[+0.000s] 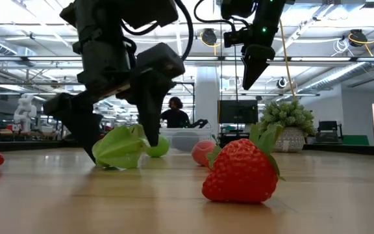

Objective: Pick and placing Produce into tupperware
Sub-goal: Put the starfruit into the transparent bin

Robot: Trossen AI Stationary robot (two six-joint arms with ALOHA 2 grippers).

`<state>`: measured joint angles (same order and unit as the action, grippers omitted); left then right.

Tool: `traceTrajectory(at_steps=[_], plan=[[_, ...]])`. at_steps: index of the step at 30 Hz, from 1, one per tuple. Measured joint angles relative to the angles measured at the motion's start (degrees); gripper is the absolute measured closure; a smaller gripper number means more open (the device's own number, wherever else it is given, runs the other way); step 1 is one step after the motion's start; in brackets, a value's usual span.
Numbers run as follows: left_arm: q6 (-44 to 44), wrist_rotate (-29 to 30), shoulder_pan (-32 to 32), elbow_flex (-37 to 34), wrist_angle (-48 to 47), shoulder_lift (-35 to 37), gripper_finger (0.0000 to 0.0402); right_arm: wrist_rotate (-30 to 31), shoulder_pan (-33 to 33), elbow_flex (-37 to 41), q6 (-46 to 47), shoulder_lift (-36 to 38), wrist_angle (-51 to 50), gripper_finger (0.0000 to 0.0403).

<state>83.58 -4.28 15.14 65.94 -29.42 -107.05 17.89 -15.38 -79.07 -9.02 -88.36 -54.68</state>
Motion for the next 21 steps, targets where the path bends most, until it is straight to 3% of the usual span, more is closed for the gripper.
traceTrajectory(at_steps=[12,21], plan=[[-1.0,0.1,-0.1,0.0,-0.3,-0.7,0.0018,0.0,0.0,0.0,0.0,0.0,0.0,0.02],[-1.4,0.6,-0.1,-0.1,-0.8,-0.8,0.008,0.0,0.0,0.0,0.0,0.0,0.0,0.02]])
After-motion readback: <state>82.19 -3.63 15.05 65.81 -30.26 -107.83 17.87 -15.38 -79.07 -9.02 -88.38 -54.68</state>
